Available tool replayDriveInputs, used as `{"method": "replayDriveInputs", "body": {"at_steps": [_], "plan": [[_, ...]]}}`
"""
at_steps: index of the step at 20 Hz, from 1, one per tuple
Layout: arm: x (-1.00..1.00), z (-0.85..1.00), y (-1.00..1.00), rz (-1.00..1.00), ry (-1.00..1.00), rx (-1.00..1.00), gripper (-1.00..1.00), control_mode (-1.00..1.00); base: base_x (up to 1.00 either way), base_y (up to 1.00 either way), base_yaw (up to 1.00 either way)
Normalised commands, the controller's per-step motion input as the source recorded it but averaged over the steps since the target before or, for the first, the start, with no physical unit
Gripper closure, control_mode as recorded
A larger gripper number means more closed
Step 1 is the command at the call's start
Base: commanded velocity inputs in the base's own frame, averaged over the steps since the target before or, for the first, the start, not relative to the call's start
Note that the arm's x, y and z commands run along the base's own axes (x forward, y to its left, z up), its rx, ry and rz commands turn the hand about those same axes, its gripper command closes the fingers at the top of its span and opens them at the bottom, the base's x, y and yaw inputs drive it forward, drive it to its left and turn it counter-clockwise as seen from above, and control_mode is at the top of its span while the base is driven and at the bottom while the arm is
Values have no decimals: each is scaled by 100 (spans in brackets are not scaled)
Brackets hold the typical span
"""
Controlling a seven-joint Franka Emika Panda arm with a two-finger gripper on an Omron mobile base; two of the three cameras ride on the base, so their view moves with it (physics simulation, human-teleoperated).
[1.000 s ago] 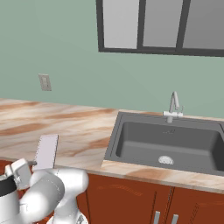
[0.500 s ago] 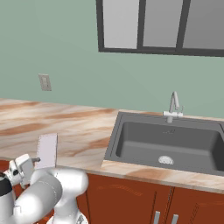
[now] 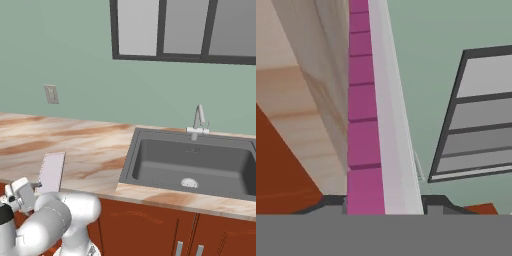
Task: The ice cube tray has been filled with water. Take the tray and place it in the freezer to make ice. Close the freezer door after placing the tray.
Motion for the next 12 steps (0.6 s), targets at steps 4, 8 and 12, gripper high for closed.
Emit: {"method": "replayDriveInputs", "body": {"at_steps": [4, 8, 12], "plan": [[-8, 70, -1, 0, -1, 0, 100, -100, 0, 0, 0], [0, 83, -17, -1, 0, 0, 100, -100, 0, 0, 0], [0, 67, -32, -9, 0, 0, 100, -100, 0, 0, 0]]}}
